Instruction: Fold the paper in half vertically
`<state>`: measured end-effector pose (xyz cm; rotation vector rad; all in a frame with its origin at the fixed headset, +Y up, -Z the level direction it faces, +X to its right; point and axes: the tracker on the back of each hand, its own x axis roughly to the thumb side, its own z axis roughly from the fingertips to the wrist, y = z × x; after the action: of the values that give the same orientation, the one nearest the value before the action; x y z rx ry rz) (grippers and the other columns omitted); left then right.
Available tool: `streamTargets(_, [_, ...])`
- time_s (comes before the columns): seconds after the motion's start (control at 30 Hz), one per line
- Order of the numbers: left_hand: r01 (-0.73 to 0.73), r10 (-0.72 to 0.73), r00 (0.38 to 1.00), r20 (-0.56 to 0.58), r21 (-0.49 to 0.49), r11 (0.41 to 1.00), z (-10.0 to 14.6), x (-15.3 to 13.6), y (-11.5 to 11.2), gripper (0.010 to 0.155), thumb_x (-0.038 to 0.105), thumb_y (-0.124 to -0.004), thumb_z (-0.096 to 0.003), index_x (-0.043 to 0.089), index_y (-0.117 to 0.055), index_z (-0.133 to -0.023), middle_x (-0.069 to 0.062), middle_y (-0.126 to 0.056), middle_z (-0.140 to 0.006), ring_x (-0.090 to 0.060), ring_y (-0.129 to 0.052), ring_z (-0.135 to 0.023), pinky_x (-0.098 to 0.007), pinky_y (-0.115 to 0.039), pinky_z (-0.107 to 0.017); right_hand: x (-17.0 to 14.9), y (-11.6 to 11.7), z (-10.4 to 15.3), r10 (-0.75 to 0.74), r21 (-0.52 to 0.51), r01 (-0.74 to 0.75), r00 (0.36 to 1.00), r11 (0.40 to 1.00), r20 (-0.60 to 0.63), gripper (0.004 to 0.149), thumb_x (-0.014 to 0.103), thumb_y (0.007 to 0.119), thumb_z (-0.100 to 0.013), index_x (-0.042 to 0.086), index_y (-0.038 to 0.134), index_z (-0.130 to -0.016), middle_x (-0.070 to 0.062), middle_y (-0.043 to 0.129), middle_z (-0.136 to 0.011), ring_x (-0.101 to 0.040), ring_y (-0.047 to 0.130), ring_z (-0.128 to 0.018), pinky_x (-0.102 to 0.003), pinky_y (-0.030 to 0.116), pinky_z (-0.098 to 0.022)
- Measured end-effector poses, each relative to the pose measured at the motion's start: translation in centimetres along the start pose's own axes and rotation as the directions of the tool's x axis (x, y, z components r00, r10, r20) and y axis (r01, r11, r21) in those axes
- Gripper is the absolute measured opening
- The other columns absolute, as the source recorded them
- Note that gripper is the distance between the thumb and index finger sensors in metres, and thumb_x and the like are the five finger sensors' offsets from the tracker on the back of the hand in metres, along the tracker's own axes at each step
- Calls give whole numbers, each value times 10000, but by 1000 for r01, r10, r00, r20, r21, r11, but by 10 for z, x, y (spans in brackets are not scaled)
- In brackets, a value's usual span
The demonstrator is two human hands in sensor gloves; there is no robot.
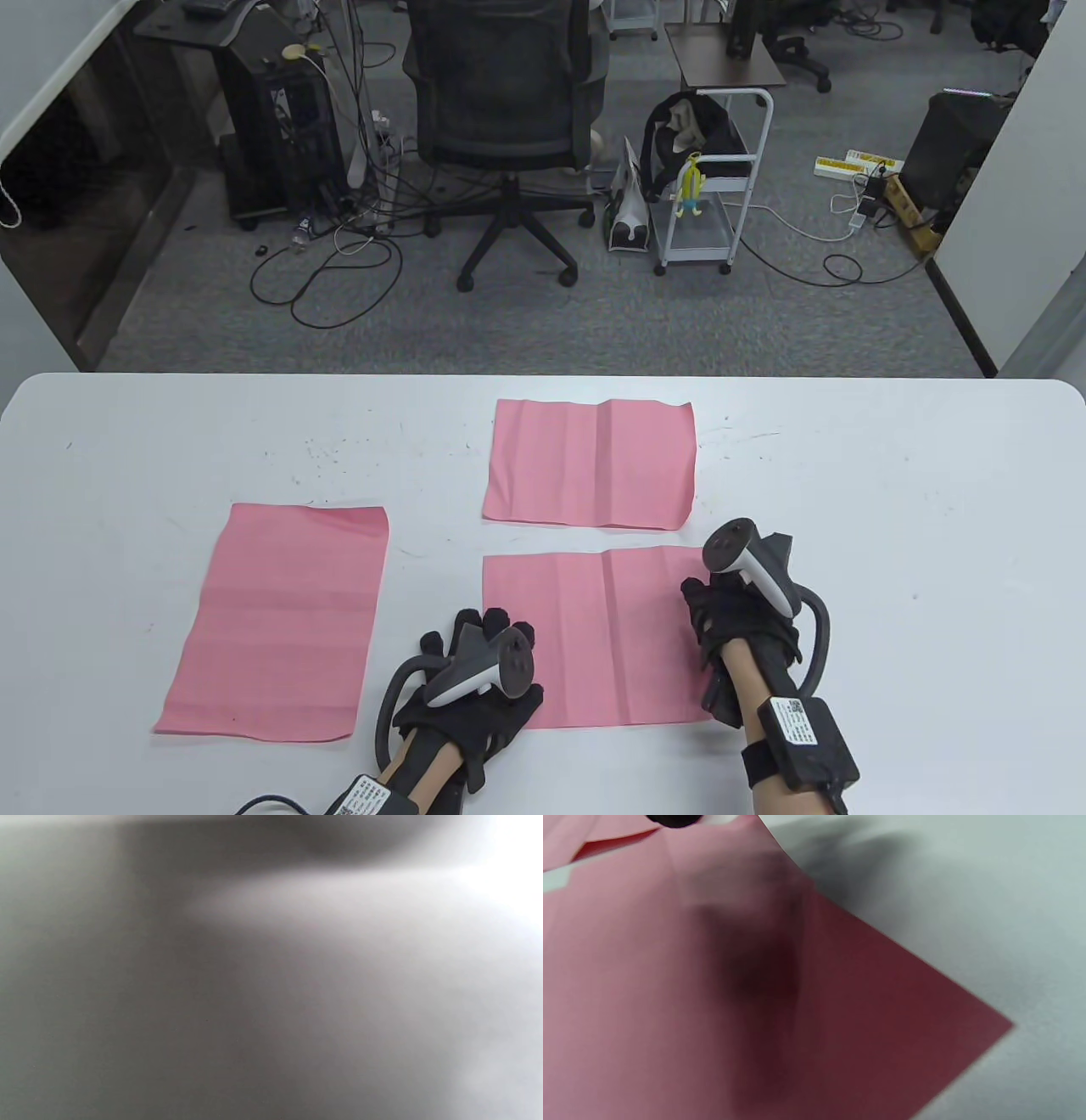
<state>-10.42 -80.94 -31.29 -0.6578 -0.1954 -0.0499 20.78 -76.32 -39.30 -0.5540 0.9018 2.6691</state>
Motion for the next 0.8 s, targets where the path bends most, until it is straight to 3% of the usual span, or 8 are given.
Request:
streamTargets(0.27, [-2,2,1000,2,-3,1000,0,0,0,798,703,-332,-497,398,87,-1104,44,158,-1194,-329,105,-1121,-676,-84,-802,-7,7,-31,-45,64,45,999,997,-3,797,537,711,-478,329,216,-1065,-41,129,-1158,-410,133,-1069,-640,258,-770])
streamTargets(0.47, [-4,4,1000,4,-6,1000,-1,0,0,798,704,-331,-496,400,91,-1102,43,162,-1191,-329,108,-1118,-676,-79,-800,-8,8,-31,-30,6,30,999,1000,17,762,517,740,-464,356,292,-1060,-41,165,-1164,-424,169,-1071,-653,279,-767])
streamTargets(0.6, [-4,4,1000,4,-6,1000,-1,-1,0,798,704,-330,-497,399,90,-1102,41,164,-1191,-329,109,-1118,-676,-78,-800,-8,10,-30,-58,-27,58,998,998,35,579,503,765,-459,336,498,-944,-35,218,-1163,-436,205,-1070,-659,301,-761])
streamTargets(0.7, [-6,6,1000,5,-6,1000,-1,-1,0,797,703,-332,-497,400,88,-1102,44,162,-1191,-329,110,-1118,-676,-78,-800,-15,6,-32,-182,50,178,981,983,72,524,524,707,-476,305,551,-927,-33,185,-1159,-431,127,-1057,-652,231,-746])
streamTargets(0.8, [-7,7,1000,6,-5,1000,-1,-1,0,796,703,-331,-497,402,90,-1102,45,163,-1191,-328,111,-1118,-676,-76,-799,-30,-4,-32,-438,221,402,886,889,150,522,530,659,-495,247,630,-932,-42,208,-1164,-406,48,-1037,-631,123,-718])
